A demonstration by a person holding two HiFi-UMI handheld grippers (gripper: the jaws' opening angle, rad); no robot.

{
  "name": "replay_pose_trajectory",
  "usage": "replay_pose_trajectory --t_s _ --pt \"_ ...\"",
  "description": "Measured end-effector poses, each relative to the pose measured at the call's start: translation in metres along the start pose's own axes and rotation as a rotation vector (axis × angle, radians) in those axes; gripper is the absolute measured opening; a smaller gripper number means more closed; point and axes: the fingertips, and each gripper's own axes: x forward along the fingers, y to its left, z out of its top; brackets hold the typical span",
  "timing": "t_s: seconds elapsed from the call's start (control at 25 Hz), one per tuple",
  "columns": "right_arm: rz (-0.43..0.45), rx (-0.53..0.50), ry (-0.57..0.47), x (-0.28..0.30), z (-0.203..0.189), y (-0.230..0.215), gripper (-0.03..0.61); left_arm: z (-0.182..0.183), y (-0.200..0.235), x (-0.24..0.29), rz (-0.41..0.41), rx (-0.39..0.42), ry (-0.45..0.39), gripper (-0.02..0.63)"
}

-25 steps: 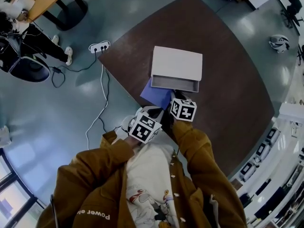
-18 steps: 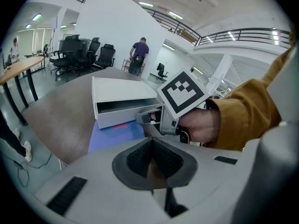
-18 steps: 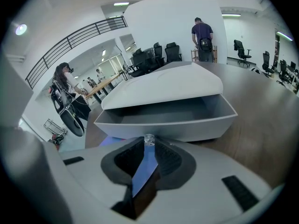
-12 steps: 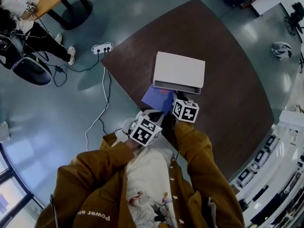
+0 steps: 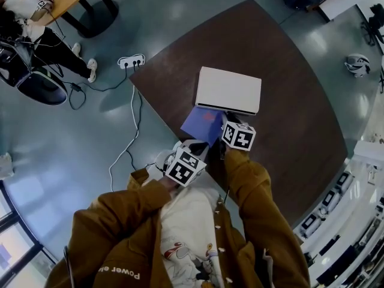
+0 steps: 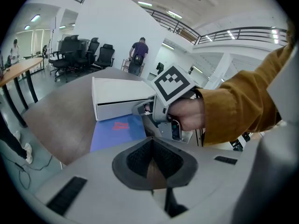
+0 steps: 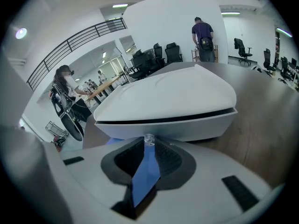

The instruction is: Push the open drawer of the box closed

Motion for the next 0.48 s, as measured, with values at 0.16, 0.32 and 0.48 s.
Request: replay_pose_trajectory --t_s 0.16,0.32,0.48 --pt "-0.005 -0.010 -0.004 0.0028 0.0018 -0.0016 0.075 -0.0015 -0.0004 0.0009 0.001 0.013 -0.010 0.006" --pt "-0.009 -0.005 -0.003 0.0004 -0.0012 -0.0045 0.075 -0.0032 -0.0012 -0.0002 0.008 0.006 -0.012 0.006" --pt "0.000 0.010 -0.015 0.0005 0.0041 -0.0005 0.075 0.0006 0.0011 -0.0042 0.006 0.006 -0.008 0.006"
